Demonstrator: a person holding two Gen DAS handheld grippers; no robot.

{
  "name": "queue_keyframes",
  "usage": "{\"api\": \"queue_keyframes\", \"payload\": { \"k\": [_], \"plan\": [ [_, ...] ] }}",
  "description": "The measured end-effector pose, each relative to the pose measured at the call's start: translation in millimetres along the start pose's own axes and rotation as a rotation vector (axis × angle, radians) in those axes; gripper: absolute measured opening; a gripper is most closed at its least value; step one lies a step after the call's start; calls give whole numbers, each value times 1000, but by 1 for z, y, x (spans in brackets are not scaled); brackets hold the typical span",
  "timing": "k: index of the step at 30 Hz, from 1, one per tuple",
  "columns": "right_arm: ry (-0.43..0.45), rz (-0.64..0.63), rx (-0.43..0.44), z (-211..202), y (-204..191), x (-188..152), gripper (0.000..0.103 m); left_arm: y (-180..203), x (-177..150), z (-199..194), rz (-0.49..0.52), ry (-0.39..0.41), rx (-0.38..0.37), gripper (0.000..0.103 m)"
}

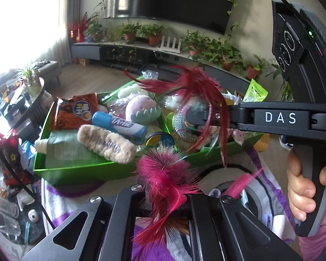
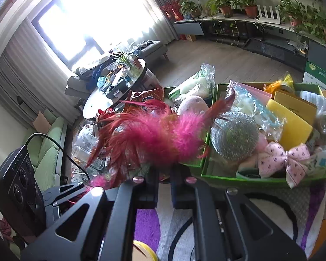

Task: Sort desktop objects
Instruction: 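Bring both held feather toys over the green boxes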

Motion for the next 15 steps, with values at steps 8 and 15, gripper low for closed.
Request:
{"api": "queue_keyframes", "payload": {
  "k": [8,15],
  "plan": [
    [-31,11,-11,25,7,9,10,-8,2,30,-37,-32,-25,4],
    [-65,25,-23,45,14,11,10,-6,4,46,-49,-48,-45,4]
  ]
}}
Point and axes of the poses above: each gripper's, at about its wrist camera, not at the fingertips, and z roughly the way its jaws point, y to its right, x to its top, the point moved 6 cm from there along z, roughly the way its jaws point, and after that the axes turned 5 degrees about -x, right-handed, at the moved point
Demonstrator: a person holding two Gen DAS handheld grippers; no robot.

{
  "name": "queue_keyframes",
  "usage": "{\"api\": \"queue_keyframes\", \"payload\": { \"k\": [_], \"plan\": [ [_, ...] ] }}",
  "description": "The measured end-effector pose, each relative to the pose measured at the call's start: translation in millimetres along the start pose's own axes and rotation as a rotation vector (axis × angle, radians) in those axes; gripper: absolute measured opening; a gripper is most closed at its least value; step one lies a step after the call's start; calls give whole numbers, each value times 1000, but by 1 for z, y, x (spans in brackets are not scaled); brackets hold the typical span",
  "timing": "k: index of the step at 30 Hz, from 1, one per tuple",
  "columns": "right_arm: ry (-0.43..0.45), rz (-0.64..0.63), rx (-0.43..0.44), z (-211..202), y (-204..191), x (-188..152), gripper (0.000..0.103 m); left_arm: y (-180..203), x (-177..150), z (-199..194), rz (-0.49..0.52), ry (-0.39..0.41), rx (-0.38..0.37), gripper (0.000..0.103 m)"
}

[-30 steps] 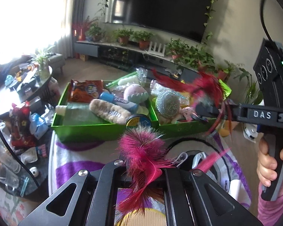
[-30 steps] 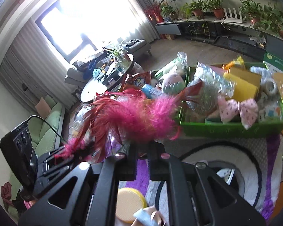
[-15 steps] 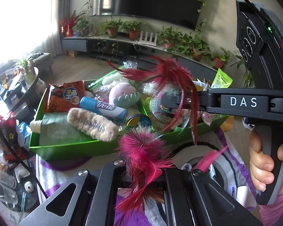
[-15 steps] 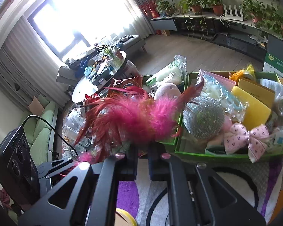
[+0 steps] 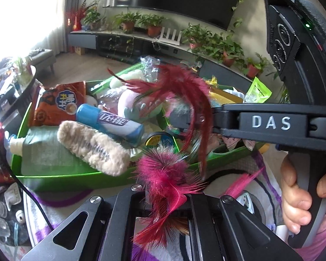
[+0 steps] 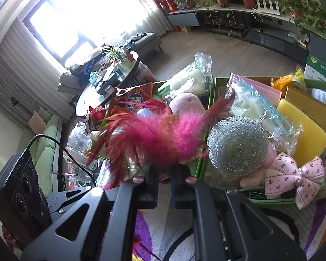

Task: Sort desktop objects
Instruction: 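Open the right tool to drop its feather toy while the left tool releases its feather toy into the box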

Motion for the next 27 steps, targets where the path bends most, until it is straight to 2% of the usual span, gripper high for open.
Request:
{"api": "queue_keyframes", "payload": {
  "k": [10,15,19,21,27],
  "plan": [
    [-25,12,-32,19,10,9,10,-6,-3,26,-17,-53,11,4],
    [-24,-3,-49,25,7,10,11,-9,-3,28,-20,-53,33,4],
    [-32,-8,-68,28,8,9,20,-10,-1,30,-24,-51,39,4],
    [-32,3,-58,27,8,9,28,-10,1,31,-25,-47,42,15],
    [-22,12,-52,21,9,10,30,-14,12,29,-48,-31,41,35]
  ]
}}
Point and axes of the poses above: each gripper's, at about its wrist camera, not at the fingertips, and z roughly the way its jaws point, y to its right, x to its top, the point moved 6 cm from there along z, roughly the way its jaws point, and after that the axes turned 5 degrees about -x, right-handed, at the moved point
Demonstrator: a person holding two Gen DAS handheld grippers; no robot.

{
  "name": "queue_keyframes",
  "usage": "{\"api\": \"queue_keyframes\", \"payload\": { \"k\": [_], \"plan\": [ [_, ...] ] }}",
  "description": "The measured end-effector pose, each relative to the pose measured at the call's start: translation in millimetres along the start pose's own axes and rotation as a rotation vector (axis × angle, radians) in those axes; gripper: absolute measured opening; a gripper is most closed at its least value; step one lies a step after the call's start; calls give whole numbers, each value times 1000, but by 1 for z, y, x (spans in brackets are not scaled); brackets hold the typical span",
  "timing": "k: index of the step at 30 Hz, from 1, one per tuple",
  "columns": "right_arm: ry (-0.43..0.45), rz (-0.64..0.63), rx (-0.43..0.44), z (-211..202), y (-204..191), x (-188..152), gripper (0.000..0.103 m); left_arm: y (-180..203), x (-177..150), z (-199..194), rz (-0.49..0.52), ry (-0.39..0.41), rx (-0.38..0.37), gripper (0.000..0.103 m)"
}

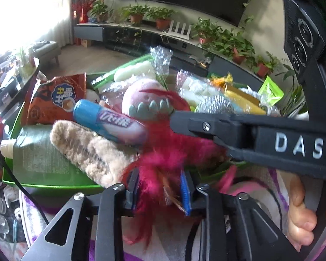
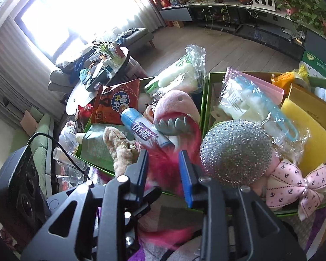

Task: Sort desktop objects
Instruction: 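Open the right tool to drop its feather toy while the left tool releases its feather toy into the box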

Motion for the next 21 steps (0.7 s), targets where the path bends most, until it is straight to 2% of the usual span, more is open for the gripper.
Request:
{"api": "queue_keyframes", "payload": {
  "k": [4,10,21],
  "plan": [
    [20,14,-4,-8,3,1,30,-1,8,-10,-12,24,-2,37],
    [56,4,-5,-27,4,0,32,-9,21,-41,-56,124,13,43],
    [96,-29,14,-66,-16,-13,33,7,6,-89,-14,204,64,44]
  ]
}}
Point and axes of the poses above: each gripper's, at about its wrist camera, not at the fingertips, and z roughly the way its jaws point, y to its right, x to its top, the point moved 6 cm from there along z, roughly the way its jaws point, and after that the axes turned 5 degrees about -x, right-handed, at the moved point
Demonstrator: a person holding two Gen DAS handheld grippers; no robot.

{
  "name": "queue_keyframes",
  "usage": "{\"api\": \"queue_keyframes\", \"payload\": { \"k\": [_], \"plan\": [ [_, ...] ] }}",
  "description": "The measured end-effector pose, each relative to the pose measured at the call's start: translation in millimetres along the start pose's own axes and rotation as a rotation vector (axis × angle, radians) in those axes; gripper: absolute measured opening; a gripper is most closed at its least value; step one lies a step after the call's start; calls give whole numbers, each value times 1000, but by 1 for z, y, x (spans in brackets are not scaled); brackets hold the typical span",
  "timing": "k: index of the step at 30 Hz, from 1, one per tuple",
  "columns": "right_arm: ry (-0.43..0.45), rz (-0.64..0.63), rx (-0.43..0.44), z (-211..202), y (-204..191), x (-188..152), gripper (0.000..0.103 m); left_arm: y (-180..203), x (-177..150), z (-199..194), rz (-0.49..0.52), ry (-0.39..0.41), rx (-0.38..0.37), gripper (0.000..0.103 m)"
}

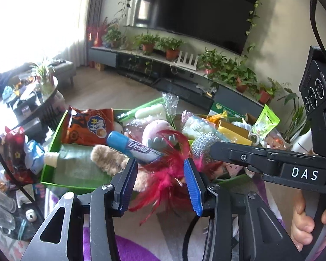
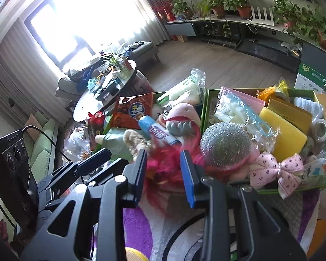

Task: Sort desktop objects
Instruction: 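Open the right tool to drop its feather toy while the left tool releases its feather toy into the box, then withdraw both open tools from the boxes back over the table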

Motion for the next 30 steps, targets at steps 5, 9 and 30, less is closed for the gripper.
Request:
{"api": "queue_keyframes", "payload": {
  "k": [5,9,30],
  "plan": [
    [22,-24,9,-26,-13,-10,34,15,-6,-31,44,71,38,58],
    [57,-46,19,-53,-23,-21,39,29,-14,-57,81,121,57,58],
    [120,-115,75,-134,-53,-111,47,57,-73,-132,129,173,108,59]
  ]
}}
Point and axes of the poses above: each gripper's, at about its wrist camera, not at the fingertips, and z roughly the way its jaws point, y to its right, x to its top, the point moved 6 cm from there along z, roughly the way its jaws point, and after that the axes turned 5 degrees about -x, right-handed, at the moved point
